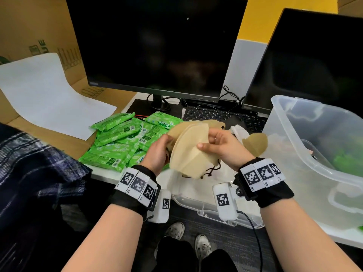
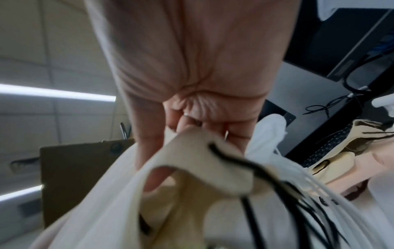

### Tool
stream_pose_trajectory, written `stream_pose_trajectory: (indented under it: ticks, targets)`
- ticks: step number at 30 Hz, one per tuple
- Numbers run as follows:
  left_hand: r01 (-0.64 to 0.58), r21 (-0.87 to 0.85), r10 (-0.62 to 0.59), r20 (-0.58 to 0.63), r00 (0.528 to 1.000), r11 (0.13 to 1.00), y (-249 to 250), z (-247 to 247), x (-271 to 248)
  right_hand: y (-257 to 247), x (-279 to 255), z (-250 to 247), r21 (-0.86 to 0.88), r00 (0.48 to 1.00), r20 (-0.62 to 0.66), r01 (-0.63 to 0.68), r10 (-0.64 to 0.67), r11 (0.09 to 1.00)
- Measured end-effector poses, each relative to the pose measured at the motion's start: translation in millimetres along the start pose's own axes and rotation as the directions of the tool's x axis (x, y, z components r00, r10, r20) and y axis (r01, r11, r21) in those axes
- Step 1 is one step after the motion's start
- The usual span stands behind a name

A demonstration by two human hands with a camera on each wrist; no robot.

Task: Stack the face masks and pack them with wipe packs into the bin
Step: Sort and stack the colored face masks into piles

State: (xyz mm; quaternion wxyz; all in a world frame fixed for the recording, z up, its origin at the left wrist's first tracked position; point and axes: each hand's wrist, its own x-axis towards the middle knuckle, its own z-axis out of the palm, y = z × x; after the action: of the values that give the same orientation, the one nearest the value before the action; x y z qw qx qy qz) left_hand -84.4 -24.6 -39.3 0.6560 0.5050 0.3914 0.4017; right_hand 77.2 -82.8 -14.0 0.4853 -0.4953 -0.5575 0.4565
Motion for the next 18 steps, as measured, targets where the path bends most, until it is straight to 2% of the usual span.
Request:
stream_pose_trajectory:
  ticks: [2,5,8,10,14,18]
  targets:
    - [-0.045,0.119,0.049,-0.037,0.998,0.992,1,3,-1,1,0,5,-0.067,0.993,0.099,-0.053,0.060,0.996]
    - [-0.072,0.166,0.078,-0.032,0.996,0.984,-1,0,3,7,3,8,-0.177,0.965,0.202,-0.134,0.170,0.975]
    - [-0.053,0.074,0.057,-0.050,0.997,0.996,0,-5,3,11,6,-1,-0.295,0.969,0.071,-0.205,0.235,0.933]
    - [-0.042,0.025,0.043,-0.031,0.999,0.999,0,-9,5,11,7,-10,-0.365,0.977,-0.018,-0.203,0.212,0.908]
    - [-0.064,-0.023,0.065,0.037,0.997,0.998,-2,-16,10,-1,3,-15,-0.311,0.989,-0.059,-0.147,0.136,0.939]
    - [-0.092,-0.024,0.093,0.061,0.994,0.995,-7,-16,14,-10,1,-13,-0.233,0.998,-0.048,0.022,-0.034,0.972]
